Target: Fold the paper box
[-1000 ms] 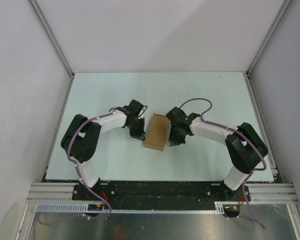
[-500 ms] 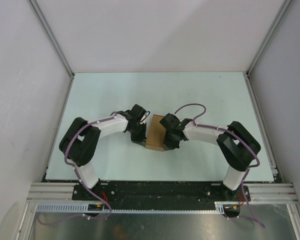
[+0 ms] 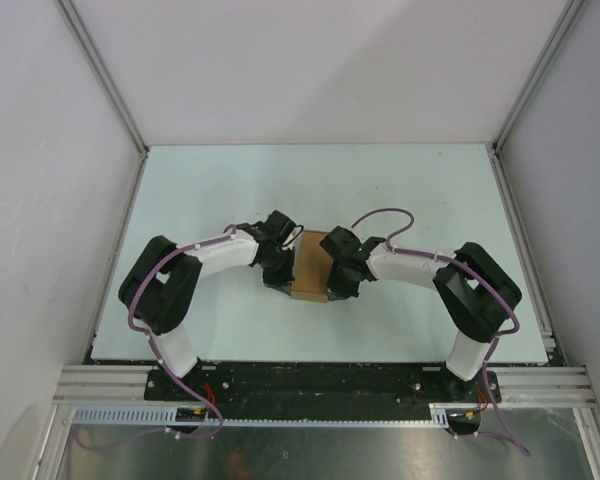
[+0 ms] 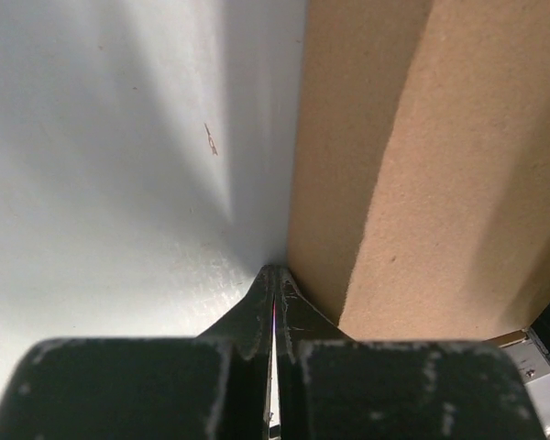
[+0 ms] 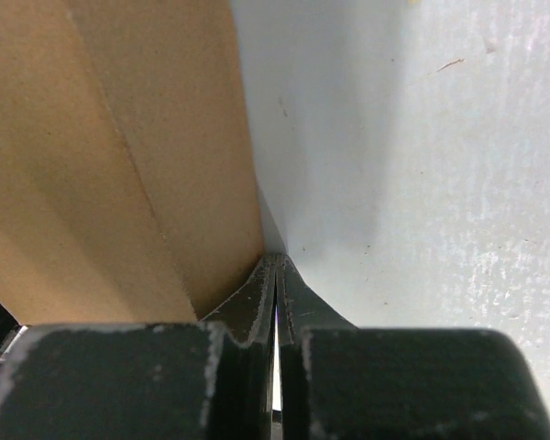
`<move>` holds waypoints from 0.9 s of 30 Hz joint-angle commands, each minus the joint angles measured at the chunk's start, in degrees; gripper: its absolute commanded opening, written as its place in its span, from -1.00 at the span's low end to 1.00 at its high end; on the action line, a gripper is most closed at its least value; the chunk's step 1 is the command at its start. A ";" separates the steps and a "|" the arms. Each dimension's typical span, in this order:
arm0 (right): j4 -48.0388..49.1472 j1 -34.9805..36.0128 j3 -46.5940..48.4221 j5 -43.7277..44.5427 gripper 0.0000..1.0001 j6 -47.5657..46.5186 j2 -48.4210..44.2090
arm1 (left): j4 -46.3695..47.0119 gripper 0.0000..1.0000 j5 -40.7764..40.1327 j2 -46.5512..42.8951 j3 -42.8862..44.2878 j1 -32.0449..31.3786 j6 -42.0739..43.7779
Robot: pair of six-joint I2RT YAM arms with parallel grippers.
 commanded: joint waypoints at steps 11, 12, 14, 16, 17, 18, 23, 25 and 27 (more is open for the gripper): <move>-8.30 -8.61 0.33 4.71 -0.13 -8.18 -12.46 | -1.80 -0.34 0.01 -12.16 -3.39 1.40 -2.63; -9.01 -9.67 0.33 4.54 -0.05 -8.80 -13.25 | -2.85 -0.27 -0.60 -12.87 -3.13 1.67 -2.45; -9.28 -12.57 0.41 3.40 0.15 -11.52 -15.80 | -4.60 -0.03 -1.57 -14.54 -2.08 2.37 -1.93; -9.19 -15.46 0.41 1.47 0.45 -13.01 -17.64 | -5.93 0.13 -3.06 -15.69 -0.67 2.72 -1.14; -9.02 -16.17 0.41 0.94 0.52 -13.81 -19.48 | -6.80 0.30 -3.59 -16.82 -0.32 3.07 -0.96; -8.84 -16.88 0.41 -1.24 0.58 -14.51 -20.11 | -7.16 0.41 -4.12 -17.45 0.04 3.16 -0.70; -8.57 -20.04 0.41 -2.15 0.79 -17.94 -23.88 | -8.83 0.81 -7.37 -21.05 2.06 3.78 0.45; -8.31 -20.40 0.41 -0.48 0.83 -18.21 -25.20 | -9.27 0.84 -9.99 -22.63 2.41 3.87 0.10; -7.88 -21.19 0.41 2.14 0.86 -18.47 -27.39 | -10.33 0.85 -11.41 -23.60 2.50 3.87 -0.17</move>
